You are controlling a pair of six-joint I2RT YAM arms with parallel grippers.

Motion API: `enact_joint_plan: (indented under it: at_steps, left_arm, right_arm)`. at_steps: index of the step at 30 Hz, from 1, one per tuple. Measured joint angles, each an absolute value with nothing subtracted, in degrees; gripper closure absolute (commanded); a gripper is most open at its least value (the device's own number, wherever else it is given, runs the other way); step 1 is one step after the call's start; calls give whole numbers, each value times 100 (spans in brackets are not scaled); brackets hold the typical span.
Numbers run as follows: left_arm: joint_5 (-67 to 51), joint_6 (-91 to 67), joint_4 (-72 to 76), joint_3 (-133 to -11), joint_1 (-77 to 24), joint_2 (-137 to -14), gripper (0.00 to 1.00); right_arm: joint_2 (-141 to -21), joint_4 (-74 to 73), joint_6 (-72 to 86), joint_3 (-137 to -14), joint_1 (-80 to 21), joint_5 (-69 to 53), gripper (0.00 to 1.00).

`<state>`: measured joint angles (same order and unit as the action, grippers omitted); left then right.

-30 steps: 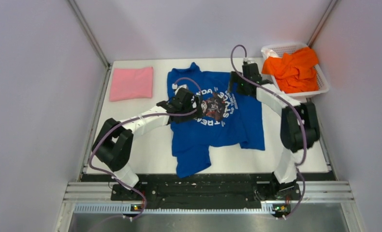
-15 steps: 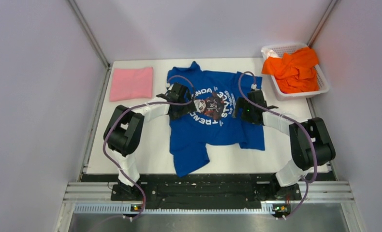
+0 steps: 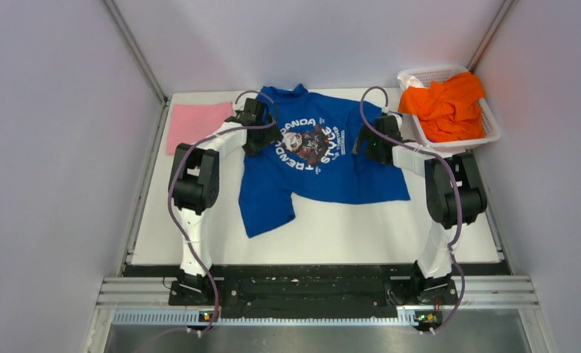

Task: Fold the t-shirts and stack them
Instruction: Flatten out the tshirt

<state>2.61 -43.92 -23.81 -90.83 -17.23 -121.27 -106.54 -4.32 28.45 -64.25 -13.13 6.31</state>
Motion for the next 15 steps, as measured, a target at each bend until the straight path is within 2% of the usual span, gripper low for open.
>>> enact_joint_plan:
  at_steps: [4, 8, 11, 15]
  left_arm:
    - [259, -4189, -2676, -9688, -1594, -12429, 1]
    - [263, -4016, -2799, -9566, -1590, -12206, 1]
    - [276, -3981, -2742, -8764, -1649, -11434, 1]
    - [427, -4077, -2705, -7142, -1846, -9491, 1]
  right_arm:
    - [-10779, -438, 2740, -6646, -1162, 620, 1]
    - [-10429, -515, 2628, -6591, -1111, 670, 1]
    - [-9487, -499, 2668, -6069, -1111, 781, 1]
    - [-7577, -388, 2971, -4960, -1107, 1037, 1]
